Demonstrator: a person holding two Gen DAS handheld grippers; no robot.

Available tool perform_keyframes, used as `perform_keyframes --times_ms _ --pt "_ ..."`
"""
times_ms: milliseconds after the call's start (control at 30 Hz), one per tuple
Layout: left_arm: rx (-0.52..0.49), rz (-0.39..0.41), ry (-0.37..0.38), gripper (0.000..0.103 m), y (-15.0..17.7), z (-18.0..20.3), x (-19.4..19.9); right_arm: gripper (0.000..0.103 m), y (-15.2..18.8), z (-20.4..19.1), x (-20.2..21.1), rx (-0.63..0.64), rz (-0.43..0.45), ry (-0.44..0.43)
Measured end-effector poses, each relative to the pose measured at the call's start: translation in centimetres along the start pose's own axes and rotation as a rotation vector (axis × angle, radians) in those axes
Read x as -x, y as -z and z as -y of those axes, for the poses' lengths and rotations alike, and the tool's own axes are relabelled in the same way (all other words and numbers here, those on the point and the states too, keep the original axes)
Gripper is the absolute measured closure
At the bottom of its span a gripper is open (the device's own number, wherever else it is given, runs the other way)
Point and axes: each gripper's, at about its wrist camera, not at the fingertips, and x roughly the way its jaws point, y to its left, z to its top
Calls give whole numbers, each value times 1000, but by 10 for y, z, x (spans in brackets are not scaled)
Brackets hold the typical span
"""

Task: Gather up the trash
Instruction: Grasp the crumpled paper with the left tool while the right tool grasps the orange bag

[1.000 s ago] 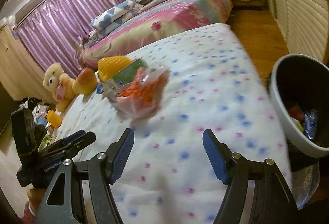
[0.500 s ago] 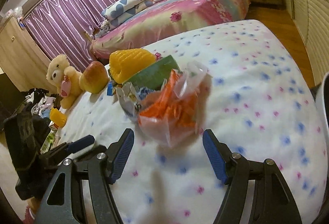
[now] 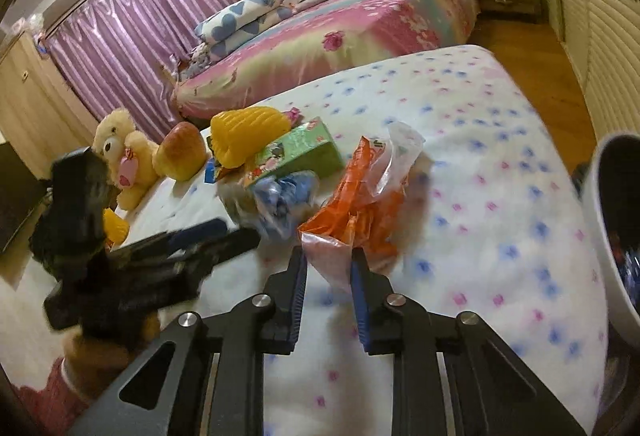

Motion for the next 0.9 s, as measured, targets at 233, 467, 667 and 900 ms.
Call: perform_keyframes --times_ms 233,467,667,900 --pt "-88 -20 25 60 -8 5 -18 82 11 7 24 -13 -1 104" --pt "-15 1 15 71 5 -3 4 56 13 1 14 49 -18 106" --pt "105 19 -36 71 28 -9 23 34 13 14 19 5 23 66" --pt "130 17 -71 71 43 2 34 32 15 32 28 -83 80 79"
